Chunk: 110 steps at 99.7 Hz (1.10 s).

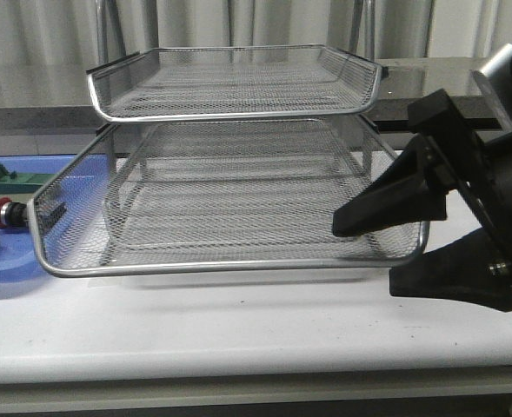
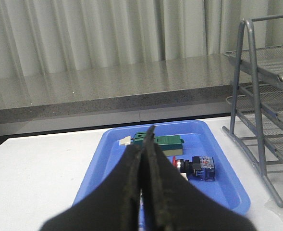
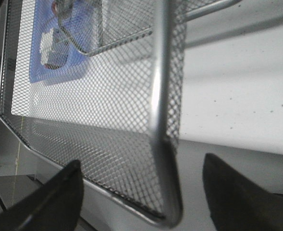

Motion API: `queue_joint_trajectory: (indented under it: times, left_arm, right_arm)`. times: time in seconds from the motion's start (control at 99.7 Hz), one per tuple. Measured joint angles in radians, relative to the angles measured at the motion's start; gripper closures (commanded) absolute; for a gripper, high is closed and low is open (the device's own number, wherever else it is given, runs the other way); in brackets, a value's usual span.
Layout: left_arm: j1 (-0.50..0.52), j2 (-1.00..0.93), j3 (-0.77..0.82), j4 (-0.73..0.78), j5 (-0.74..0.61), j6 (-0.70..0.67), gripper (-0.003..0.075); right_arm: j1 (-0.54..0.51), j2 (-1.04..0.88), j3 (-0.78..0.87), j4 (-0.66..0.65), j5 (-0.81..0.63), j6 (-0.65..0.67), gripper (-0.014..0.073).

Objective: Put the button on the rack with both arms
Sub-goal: 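Pull the middle wire tray out toward the robot with the right gripper, then release the tray and withdraw the right gripper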

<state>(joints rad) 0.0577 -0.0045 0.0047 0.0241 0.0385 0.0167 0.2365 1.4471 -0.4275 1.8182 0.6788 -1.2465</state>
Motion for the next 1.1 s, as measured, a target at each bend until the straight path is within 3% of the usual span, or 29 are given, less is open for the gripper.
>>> queue_joint_trajectory:
  times: [0.221, 0.431, 0.642, 0.903, 1.103]
  left_arm:
    - [0.000, 0.000, 0.000, 0.000, 0.000, 0.000, 0.0741]
    - [0.000, 0.000, 0.000, 0.000, 0.000, 0.000, 0.0741]
    - [0.000, 0.000, 0.000, 0.000, 0.000, 0.000, 0.0741]
    - [0.000, 0.000, 0.000, 0.000, 0.000, 0.000, 0.0741]
    - [0.000, 0.000, 0.000, 0.000, 0.000, 0.000, 0.0741]
  right_arm:
    - [0.000, -0.069, 0.000, -0.095, -0.002, 0.019, 0.0002]
    - [0.000, -0.208, 0.000, -0.402, -0.074, 0.233, 0.0004]
    - [0.000, -0.373, -0.072, -0.879, -0.054, 0.626, 0.0004]
    - [0.000, -0.513, -0.293, -1.605, 0.142, 1.158, 0.0004]
    - [0.000, -0.621, -0.368, -1.886, 0.233, 1.364, 0.0004]
